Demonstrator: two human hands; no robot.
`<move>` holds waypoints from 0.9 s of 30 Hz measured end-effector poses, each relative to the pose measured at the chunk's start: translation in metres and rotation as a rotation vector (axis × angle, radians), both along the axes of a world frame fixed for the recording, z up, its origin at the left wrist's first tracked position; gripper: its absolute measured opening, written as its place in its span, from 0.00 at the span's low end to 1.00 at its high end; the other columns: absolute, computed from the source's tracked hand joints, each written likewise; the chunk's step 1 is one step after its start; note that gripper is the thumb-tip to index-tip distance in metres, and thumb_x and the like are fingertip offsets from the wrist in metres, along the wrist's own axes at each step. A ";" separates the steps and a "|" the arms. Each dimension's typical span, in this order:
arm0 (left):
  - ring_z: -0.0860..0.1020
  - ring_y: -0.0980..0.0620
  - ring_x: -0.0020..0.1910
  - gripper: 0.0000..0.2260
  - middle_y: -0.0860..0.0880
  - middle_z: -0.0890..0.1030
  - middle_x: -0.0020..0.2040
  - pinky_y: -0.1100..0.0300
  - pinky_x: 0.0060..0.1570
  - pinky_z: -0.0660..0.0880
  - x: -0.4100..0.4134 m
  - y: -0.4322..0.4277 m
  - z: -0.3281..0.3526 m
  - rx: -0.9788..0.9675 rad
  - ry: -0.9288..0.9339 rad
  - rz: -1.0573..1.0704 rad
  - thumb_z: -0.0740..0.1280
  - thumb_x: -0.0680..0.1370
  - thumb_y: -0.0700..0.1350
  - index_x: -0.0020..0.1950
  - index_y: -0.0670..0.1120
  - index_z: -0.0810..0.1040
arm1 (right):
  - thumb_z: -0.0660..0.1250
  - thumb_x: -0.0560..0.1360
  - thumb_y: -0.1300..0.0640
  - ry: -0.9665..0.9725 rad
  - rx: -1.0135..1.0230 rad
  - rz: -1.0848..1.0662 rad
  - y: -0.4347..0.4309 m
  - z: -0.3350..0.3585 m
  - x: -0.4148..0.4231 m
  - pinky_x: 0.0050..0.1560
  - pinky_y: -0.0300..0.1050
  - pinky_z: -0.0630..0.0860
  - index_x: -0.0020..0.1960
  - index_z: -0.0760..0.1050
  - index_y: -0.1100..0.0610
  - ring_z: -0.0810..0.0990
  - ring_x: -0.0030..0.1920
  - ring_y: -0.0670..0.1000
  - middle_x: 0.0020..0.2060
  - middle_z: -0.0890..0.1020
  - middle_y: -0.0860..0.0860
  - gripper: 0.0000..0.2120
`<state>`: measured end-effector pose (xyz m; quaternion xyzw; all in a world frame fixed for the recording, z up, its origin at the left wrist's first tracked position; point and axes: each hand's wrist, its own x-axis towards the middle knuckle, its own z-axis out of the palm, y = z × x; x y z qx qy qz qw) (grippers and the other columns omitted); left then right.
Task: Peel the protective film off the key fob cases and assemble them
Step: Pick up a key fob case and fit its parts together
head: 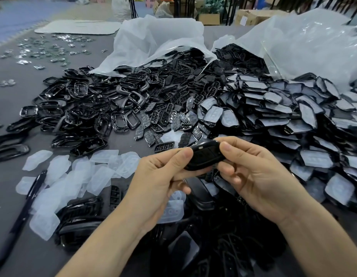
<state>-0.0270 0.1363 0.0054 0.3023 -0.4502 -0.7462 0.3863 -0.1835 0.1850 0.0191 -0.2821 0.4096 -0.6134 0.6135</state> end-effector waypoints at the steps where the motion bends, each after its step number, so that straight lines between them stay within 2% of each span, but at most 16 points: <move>1: 0.85 0.50 0.41 0.13 0.42 0.86 0.44 0.69 0.21 0.69 0.000 0.000 0.001 -0.002 0.005 -0.002 0.70 0.65 0.51 0.44 0.47 0.87 | 0.68 0.67 0.59 -0.002 -0.024 0.008 0.000 0.000 0.001 0.22 0.31 0.67 0.40 0.84 0.58 0.71 0.25 0.43 0.34 0.78 0.52 0.07; 9: 0.85 0.49 0.40 0.12 0.42 0.85 0.43 0.69 0.23 0.71 0.002 -0.001 0.003 -0.003 0.017 0.006 0.69 0.66 0.49 0.45 0.47 0.86 | 0.66 0.70 0.60 -0.038 -0.079 0.026 -0.001 -0.005 0.005 0.22 0.32 0.67 0.43 0.83 0.59 0.71 0.25 0.43 0.37 0.80 0.54 0.08; 12: 0.85 0.49 0.40 0.13 0.41 0.85 0.43 0.68 0.24 0.73 0.002 -0.001 0.001 -0.008 0.009 0.018 0.70 0.66 0.49 0.46 0.46 0.86 | 0.67 0.68 0.59 -0.017 -0.057 0.004 -0.002 -0.005 0.006 0.22 0.31 0.67 0.44 0.84 0.61 0.71 0.25 0.43 0.35 0.81 0.52 0.09; 15: 0.85 0.48 0.43 0.14 0.41 0.85 0.45 0.68 0.26 0.74 0.004 -0.003 0.001 -0.022 0.013 -0.007 0.70 0.67 0.50 0.49 0.47 0.86 | 0.67 0.67 0.59 -0.035 -0.024 -0.001 -0.003 -0.005 0.006 0.22 0.31 0.67 0.44 0.84 0.64 0.71 0.25 0.43 0.31 0.79 0.51 0.11; 20: 0.85 0.49 0.45 0.12 0.43 0.85 0.46 0.69 0.29 0.75 0.007 -0.006 -0.001 -0.015 0.035 -0.098 0.73 0.68 0.48 0.51 0.50 0.86 | 0.67 0.66 0.59 -0.124 -0.015 0.019 -0.001 -0.002 0.005 0.21 0.30 0.67 0.42 0.83 0.64 0.70 0.24 0.42 0.34 0.75 0.54 0.11; 23: 0.85 0.51 0.43 0.12 0.41 0.85 0.45 0.68 0.29 0.75 0.007 -0.007 -0.003 -0.021 0.043 -0.110 0.72 0.67 0.46 0.49 0.48 0.86 | 0.68 0.65 0.57 -0.139 -0.042 0.007 -0.001 -0.002 0.007 0.22 0.30 0.67 0.40 0.83 0.62 0.70 0.24 0.42 0.34 0.72 0.54 0.09; 27: 0.82 0.59 0.33 0.08 0.46 0.85 0.38 0.69 0.28 0.74 0.004 -0.006 -0.005 -0.040 0.053 -0.077 0.71 0.69 0.43 0.46 0.46 0.86 | 0.69 0.64 0.57 -0.168 -0.070 -0.025 -0.002 -0.003 0.009 0.22 0.30 0.67 0.38 0.83 0.60 0.71 0.25 0.41 0.32 0.78 0.50 0.08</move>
